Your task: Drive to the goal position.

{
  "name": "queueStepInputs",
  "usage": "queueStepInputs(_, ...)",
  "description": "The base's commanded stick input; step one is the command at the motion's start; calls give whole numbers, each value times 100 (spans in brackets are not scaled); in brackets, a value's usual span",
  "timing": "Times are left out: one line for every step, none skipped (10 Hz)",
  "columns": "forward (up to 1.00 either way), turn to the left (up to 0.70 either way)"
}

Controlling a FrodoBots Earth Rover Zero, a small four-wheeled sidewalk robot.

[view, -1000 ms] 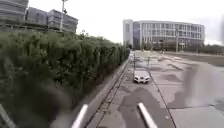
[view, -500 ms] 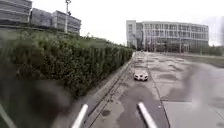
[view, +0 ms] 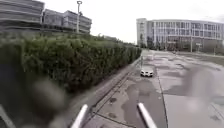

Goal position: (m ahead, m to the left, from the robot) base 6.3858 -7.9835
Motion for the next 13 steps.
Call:
queueStepInputs(-70,-27)
queueStepInputs(-68,-27)
queueStepInputs(0,-45)
queueStepInputs(12,-42)
queueStepInputs(41,-34)
queueStepInputs(70,-27)
queueStepInputs(70,-27)
queueStepInputs(70,-27)
queueStepInputs(70,-27)
queueStepInputs(70,-27)
queueStepInputs(70,-27)
queueStepInputs(70,-27)
queueStepInputs(70,-27)
